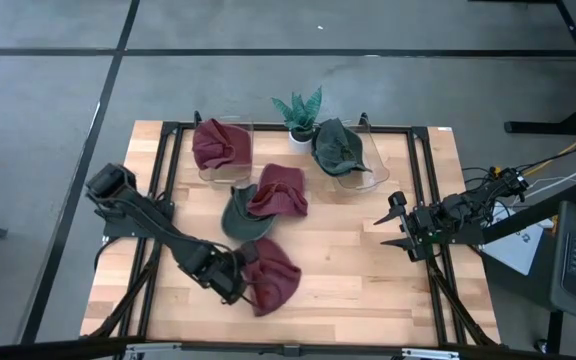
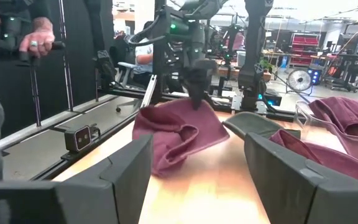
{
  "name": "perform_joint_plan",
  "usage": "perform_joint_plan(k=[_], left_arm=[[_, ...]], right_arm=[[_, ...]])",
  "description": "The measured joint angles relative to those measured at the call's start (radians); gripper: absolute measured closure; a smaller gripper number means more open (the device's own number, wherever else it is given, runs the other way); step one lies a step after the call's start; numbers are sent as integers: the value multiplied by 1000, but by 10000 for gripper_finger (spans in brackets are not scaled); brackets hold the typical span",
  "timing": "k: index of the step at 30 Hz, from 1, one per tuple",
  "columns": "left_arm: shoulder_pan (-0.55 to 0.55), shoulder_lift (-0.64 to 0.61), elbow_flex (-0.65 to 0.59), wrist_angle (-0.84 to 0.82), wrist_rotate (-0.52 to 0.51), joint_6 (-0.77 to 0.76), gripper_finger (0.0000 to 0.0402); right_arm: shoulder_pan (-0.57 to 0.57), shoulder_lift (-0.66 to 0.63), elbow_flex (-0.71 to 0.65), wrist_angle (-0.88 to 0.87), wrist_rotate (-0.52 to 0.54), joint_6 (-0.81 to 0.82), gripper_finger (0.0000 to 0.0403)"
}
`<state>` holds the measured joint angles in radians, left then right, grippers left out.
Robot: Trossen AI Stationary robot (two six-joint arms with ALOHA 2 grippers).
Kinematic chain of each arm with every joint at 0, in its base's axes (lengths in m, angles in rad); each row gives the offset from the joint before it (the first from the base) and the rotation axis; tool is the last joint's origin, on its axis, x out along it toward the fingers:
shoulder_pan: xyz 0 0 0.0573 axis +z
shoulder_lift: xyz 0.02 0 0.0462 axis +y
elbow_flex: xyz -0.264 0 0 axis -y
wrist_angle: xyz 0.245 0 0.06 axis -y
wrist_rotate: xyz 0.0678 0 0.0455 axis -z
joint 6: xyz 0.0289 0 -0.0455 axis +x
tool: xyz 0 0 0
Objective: Pick & Place hat
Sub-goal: Put the bottom red cap into the left bin
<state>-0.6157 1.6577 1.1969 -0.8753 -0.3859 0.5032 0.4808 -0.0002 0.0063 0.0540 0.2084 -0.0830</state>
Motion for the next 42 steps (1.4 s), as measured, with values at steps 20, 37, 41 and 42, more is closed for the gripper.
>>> perform_joint_plan(k=[20, 37, 41, 42], left_arm=[[-12, -178, -78, -66, 17, -612, 210], [-30, -126, -78, 192, 397, -1900, 230], [-67, -74, -78, 277, 506, -2080, 239], [-76, -60, -78, 311, 523, -2115, 241]], right_arm=[[0, 0, 0, 0, 0, 0, 150], [0, 0, 0, 0, 0, 0, 150], [0, 0, 0, 0, 0, 0, 150], [0, 0, 0, 0, 0, 0, 150]])
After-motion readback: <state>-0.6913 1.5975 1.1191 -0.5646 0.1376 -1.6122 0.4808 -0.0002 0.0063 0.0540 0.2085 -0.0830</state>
